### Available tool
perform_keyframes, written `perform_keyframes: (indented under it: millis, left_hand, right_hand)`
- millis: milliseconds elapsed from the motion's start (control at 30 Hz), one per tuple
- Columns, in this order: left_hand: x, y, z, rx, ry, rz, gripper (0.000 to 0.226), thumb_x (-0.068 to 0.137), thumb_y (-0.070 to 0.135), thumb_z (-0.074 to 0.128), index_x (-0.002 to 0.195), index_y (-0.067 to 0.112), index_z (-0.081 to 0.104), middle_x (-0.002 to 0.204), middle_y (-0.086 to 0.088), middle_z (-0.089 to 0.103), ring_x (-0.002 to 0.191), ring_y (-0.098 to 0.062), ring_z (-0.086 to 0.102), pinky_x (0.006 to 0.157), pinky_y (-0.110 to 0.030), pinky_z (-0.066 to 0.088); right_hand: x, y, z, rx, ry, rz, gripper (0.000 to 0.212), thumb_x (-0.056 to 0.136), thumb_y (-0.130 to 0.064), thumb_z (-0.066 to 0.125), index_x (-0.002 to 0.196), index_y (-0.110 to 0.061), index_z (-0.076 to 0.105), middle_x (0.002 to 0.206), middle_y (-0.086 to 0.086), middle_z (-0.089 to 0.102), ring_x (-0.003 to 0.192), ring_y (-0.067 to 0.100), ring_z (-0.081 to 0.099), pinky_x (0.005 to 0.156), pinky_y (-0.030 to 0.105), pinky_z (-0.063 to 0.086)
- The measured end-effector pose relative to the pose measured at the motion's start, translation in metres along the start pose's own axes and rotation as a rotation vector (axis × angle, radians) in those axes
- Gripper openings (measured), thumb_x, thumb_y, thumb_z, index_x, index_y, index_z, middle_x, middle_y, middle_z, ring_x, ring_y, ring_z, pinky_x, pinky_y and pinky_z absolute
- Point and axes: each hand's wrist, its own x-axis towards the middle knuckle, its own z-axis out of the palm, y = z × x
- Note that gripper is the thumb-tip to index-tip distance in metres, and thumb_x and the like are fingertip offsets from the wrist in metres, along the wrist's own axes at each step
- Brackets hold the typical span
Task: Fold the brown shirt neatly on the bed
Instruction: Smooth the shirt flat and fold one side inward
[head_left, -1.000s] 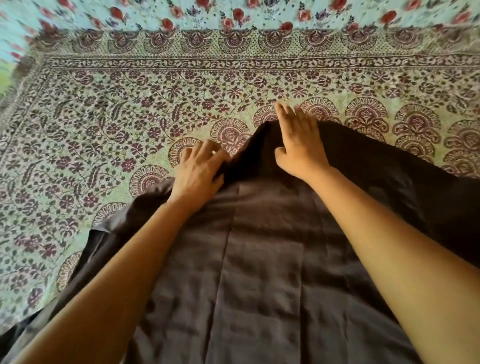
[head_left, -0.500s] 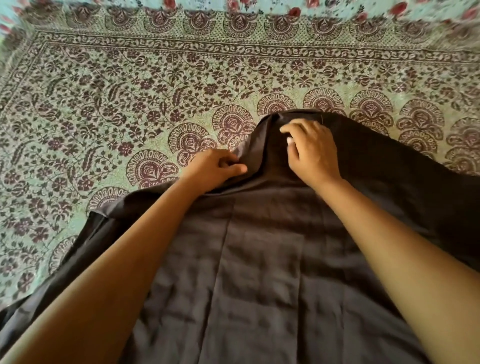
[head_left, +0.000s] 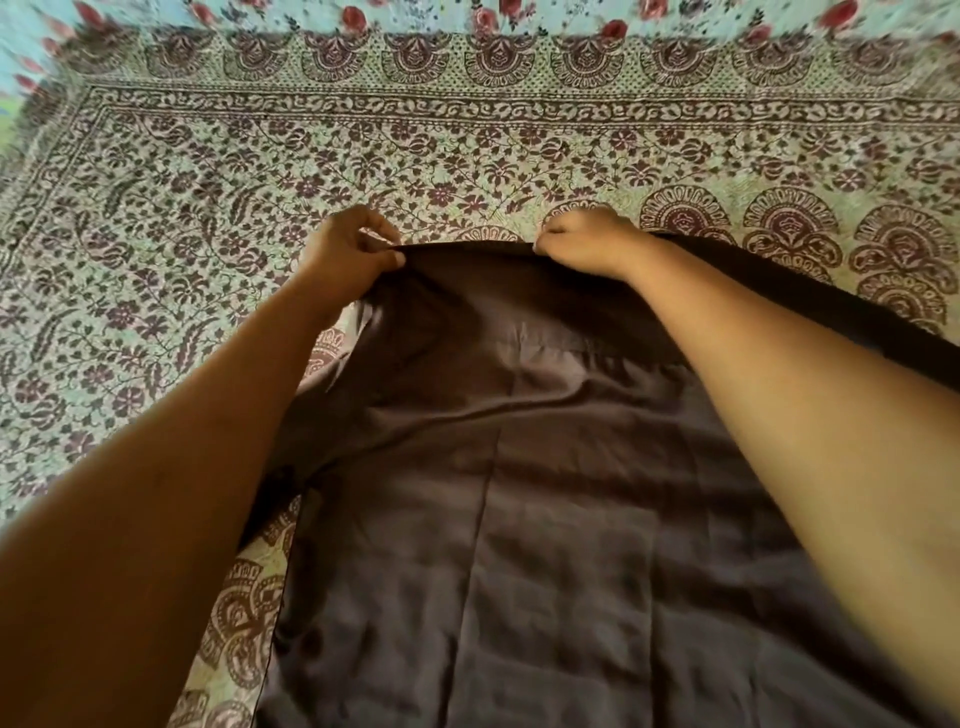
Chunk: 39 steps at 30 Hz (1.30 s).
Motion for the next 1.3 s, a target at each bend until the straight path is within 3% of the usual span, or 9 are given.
perform_keyframes:
  millis: [167, 367, 467, 533, 700, 800, 967, 1100, 1300]
  left_hand:
    - [0.021, -0.010, 0.010, 0.226, 0.107, 0.078, 0.017, 0.077, 0.025, 0.073, 0.090, 0.025, 0.062, 0.068, 0.010, 0.056, 0.063, -0.006, 0.051, 0.054, -0.018, 0.035]
    - [0.030, -0.033, 0.010, 0.334, -0.002, 0.117, 0.033, 0.074, 0.055, 0.068, 0.069, 0.023, 0.060, 0.068, 0.002, 0.056, 0.072, -0.016, 0.054, 0.065, -0.028, 0.039]
    - [0.034, -0.037, 0.004, 0.494, 0.151, 0.156, 0.033, 0.074, 0.056, 0.066, 0.071, 0.025, 0.058, 0.072, 0.001, 0.059, 0.072, -0.017, 0.054, 0.066, -0.028, 0.041]
    - [0.032, -0.040, 0.009, 0.640, 0.235, 0.189, 0.033, 0.077, 0.056, 0.062, 0.078, 0.024, 0.056, 0.081, -0.004, 0.062, 0.079, -0.021, 0.056, 0.078, -0.037, 0.045]
    - [0.013, -0.026, 0.029, 0.788, 0.410, 0.275, 0.029, 0.088, 0.040, 0.056, 0.104, 0.016, 0.056, 0.117, -0.012, 0.056, 0.109, -0.029, 0.051, 0.098, -0.045, 0.032]
    - [0.002, -0.003, 0.058, 0.767, 0.388, 0.419, 0.024, 0.089, 0.028, 0.047, 0.105, 0.014, 0.059, 0.117, -0.015, 0.055, 0.114, -0.031, 0.046, 0.100, -0.045, 0.027]
    - [0.001, 0.026, 0.119, 0.729, 0.243, 0.445, 0.029, 0.093, 0.031, 0.043, 0.116, 0.024, 0.060, 0.123, -0.011, 0.054, 0.117, -0.031, 0.043, 0.100, -0.045, 0.026]
    - [0.011, 0.034, 0.137, 0.723, 0.265, 0.278, 0.031, 0.095, 0.034, 0.041, 0.117, 0.019, 0.057, 0.123, -0.017, 0.052, 0.118, -0.034, 0.042, 0.101, -0.048, 0.024]
    - [0.019, 0.040, 0.140, 0.737, 0.298, 0.281, 0.024, 0.088, 0.031, 0.052, 0.105, 0.016, 0.060, 0.120, -0.015, 0.053, 0.119, -0.031, 0.041, 0.103, -0.047, 0.021]
  right_hand:
    - [0.016, 0.010, -0.003, 0.160, 0.090, -0.036, 0.028, 0.093, -0.032, 0.051, 0.107, -0.009, 0.062, 0.124, 0.010, 0.056, 0.112, 0.026, 0.051, 0.080, 0.024, 0.034]
    - [0.027, 0.014, 0.020, -0.140, 0.324, -0.082, 0.030, 0.095, -0.037, 0.045, 0.106, -0.012, 0.056, 0.111, 0.013, 0.061, 0.104, 0.032, 0.054, 0.081, 0.034, 0.035]
    - [0.027, 0.015, 0.030, -0.233, 0.471, -0.190, 0.035, 0.093, -0.042, 0.046, 0.105, -0.009, 0.053, 0.108, 0.014, 0.061, 0.111, 0.033, 0.047, 0.093, 0.040, 0.031]
    - [0.023, 0.017, 0.038, -0.272, 0.547, -0.196, 0.040, 0.092, -0.046, 0.043, 0.109, -0.010, 0.052, 0.115, 0.013, 0.056, 0.117, 0.032, 0.041, 0.099, 0.043, 0.026]
    - [-0.005, 0.062, 0.036, -0.241, 0.750, -0.097, 0.043, 0.092, -0.038, 0.033, 0.121, -0.011, 0.049, 0.121, 0.013, 0.054, 0.112, 0.034, 0.047, 0.098, 0.045, 0.030]
    - [-0.039, 0.108, 0.030, -0.146, 0.863, 0.115, 0.038, 0.092, -0.027, 0.033, 0.120, -0.010, 0.051, 0.120, 0.017, 0.055, 0.111, 0.036, 0.048, 0.092, 0.044, 0.034]
    - [-0.100, 0.178, 0.024, -0.131, 0.642, 0.505, 0.029, 0.089, -0.019, 0.047, 0.116, -0.007, 0.051, 0.124, 0.023, 0.046, 0.122, 0.038, 0.036, 0.100, 0.045, 0.028]
    - [-0.118, 0.200, 0.021, -0.188, 0.610, 0.424, 0.032, 0.092, -0.022, 0.048, 0.115, 0.000, 0.047, 0.123, 0.024, 0.044, 0.119, 0.038, 0.036, 0.096, 0.047, 0.029]
    - [-0.109, 0.217, 0.004, -0.219, 0.622, 0.420, 0.030, 0.093, -0.018, 0.046, 0.119, -0.003, 0.044, 0.125, 0.022, 0.047, 0.123, 0.037, 0.036, 0.099, 0.048, 0.029]
